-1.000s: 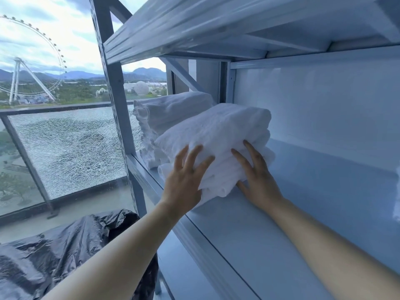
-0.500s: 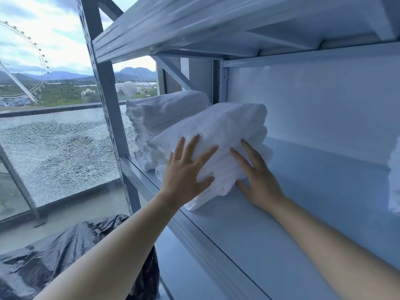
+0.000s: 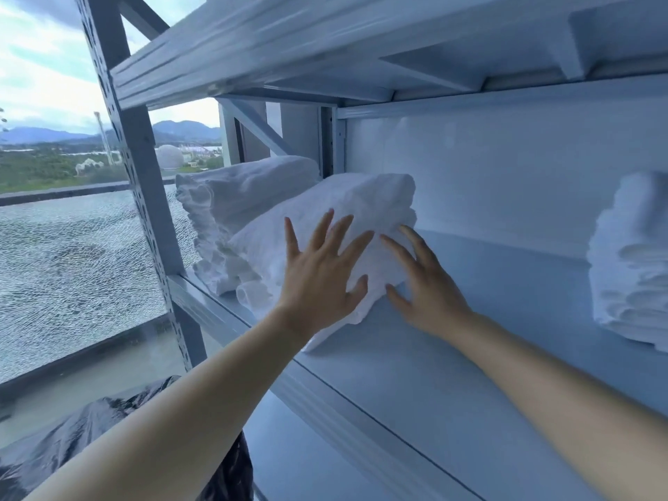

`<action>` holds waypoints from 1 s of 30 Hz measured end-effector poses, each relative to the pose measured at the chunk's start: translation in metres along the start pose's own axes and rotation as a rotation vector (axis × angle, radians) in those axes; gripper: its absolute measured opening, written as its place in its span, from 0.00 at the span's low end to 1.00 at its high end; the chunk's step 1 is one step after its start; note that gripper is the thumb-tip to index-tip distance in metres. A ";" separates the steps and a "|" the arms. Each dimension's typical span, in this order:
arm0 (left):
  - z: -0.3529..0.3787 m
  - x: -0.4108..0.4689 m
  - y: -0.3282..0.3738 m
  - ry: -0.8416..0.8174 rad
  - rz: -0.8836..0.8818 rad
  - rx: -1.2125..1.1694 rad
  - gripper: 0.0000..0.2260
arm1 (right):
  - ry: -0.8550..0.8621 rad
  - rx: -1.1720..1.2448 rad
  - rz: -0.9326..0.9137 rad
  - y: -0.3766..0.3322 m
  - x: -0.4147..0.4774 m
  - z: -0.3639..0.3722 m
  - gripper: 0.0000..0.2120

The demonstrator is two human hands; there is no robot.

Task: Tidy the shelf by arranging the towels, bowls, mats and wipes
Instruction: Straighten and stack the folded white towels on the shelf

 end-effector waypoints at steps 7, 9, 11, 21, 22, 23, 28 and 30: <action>0.004 0.024 0.070 0.031 0.119 -0.192 0.26 | 0.027 -0.076 0.191 0.022 -0.048 -0.065 0.36; 0.005 0.031 0.096 0.021 0.121 -0.266 0.27 | 0.038 -0.116 0.222 0.033 -0.066 -0.088 0.36; 0.005 0.038 0.125 0.000 0.138 -0.332 0.29 | 0.039 -0.161 0.251 0.045 -0.083 -0.112 0.37; 0.004 0.072 0.289 -0.060 0.320 -0.608 0.35 | 0.065 -0.396 0.349 0.111 -0.164 -0.215 0.39; 0.005 0.075 0.301 -0.067 0.350 -0.613 0.37 | 0.052 -0.436 0.351 0.118 -0.170 -0.222 0.39; 0.007 0.077 0.312 -0.078 0.381 -0.591 0.39 | 0.027 -0.474 0.362 0.125 -0.177 -0.229 0.40; 0.025 0.096 0.345 -0.176 0.355 -0.464 0.51 | -0.105 -0.542 0.419 0.161 -0.203 -0.248 0.46; 0.035 0.097 0.355 -0.184 0.344 -0.426 0.55 | -0.154 -0.612 0.420 0.171 -0.211 -0.249 0.48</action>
Point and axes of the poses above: each hand's wrist, its own x-axis towards the middle knuckle, its own z-axis out of the palm, y = z × x, the point moved 3 cm from there along x, towards the middle knuckle, and after that the axes turned 3 degrees about -z, right-handed, at the moved point
